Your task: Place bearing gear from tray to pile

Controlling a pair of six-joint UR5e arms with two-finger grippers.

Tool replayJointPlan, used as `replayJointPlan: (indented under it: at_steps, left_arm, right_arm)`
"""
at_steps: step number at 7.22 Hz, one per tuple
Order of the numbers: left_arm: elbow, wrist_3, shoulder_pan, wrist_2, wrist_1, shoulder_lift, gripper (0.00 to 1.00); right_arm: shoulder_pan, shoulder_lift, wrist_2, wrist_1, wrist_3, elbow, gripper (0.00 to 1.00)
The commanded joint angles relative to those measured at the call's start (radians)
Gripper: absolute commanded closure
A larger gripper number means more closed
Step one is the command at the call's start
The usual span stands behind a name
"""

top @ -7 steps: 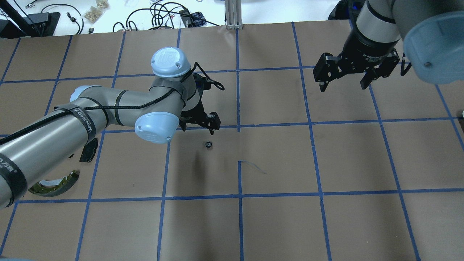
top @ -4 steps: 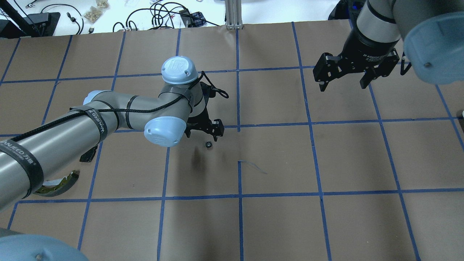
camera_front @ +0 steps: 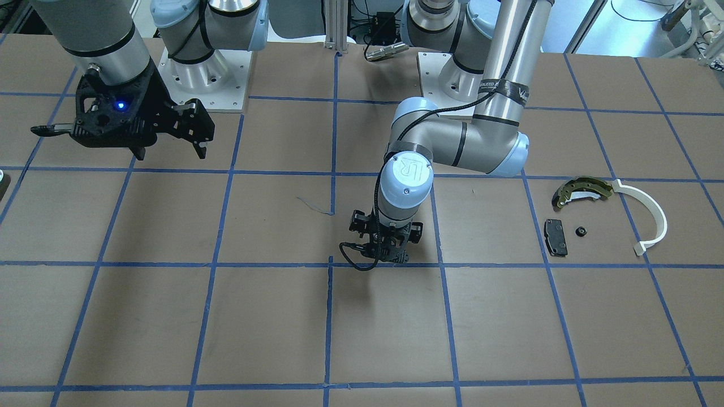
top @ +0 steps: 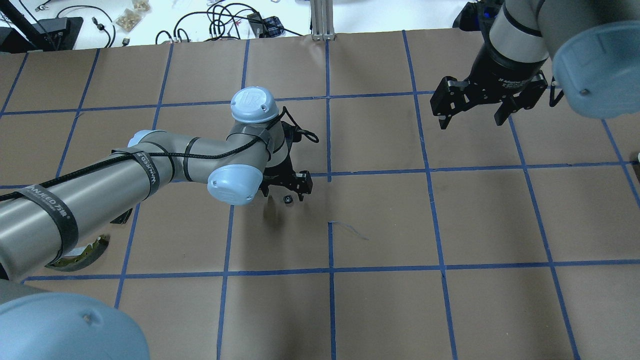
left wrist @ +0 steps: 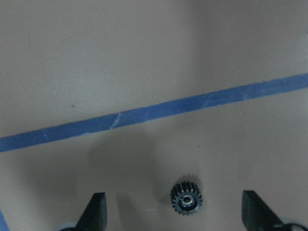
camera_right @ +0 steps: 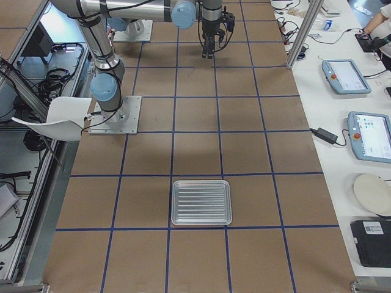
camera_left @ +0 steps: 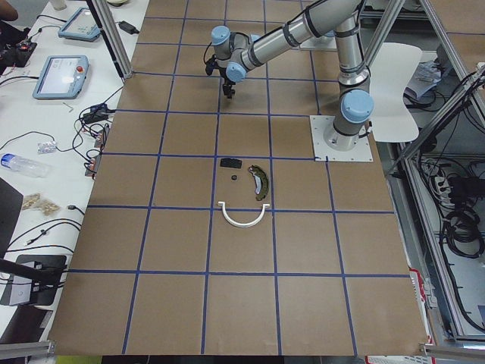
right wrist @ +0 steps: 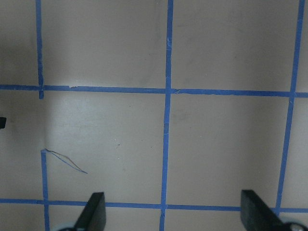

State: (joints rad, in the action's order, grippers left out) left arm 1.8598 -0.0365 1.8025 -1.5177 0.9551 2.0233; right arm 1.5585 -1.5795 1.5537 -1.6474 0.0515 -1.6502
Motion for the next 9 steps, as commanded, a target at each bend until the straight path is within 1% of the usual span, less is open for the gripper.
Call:
replayJointPlan:
  at_steps: [1,2,3,4,6,7,9]
  left_arm:
    - [-0.001,-0.003,0.006,0.002,0.002,0.003,0.13]
    - [0.001,-0.003,0.006,0.001,0.011,0.000,0.14]
    - [0.001,-0.003,0.005,-0.001,0.013,-0.001,0.22]
    - [0.001,-0.003,0.005,-0.001,0.013,0.000,0.30]
    - [0.001,-0.003,0.003,-0.004,0.017,0.000,0.79]
    - [-0.004,-0.005,-0.002,-0.004,0.019,-0.005,1.00]
    - [-0.010,-0.025,-0.009,-0.010,0.021,-0.009,1.00]
  right_arm:
    - [-0.002,-0.005,0.002,-0.003,0.043,-0.019,0.00]
    - [-0.003,-0.004,0.003,-0.005,0.050,-0.017,0.00]
    - [-0.003,-0.001,-0.001,-0.005,0.045,-0.013,0.00]
    - [-0.003,-0.004,-0.003,-0.034,0.048,-0.013,0.00]
    - [-0.003,0.004,-0.004,-0.040,0.036,-0.019,0.00]
    - [-0.003,0.004,-0.004,-0.044,0.037,-0.017,0.00]
    - [-0.003,0.004,-0.004,-0.048,0.036,-0.019,0.00]
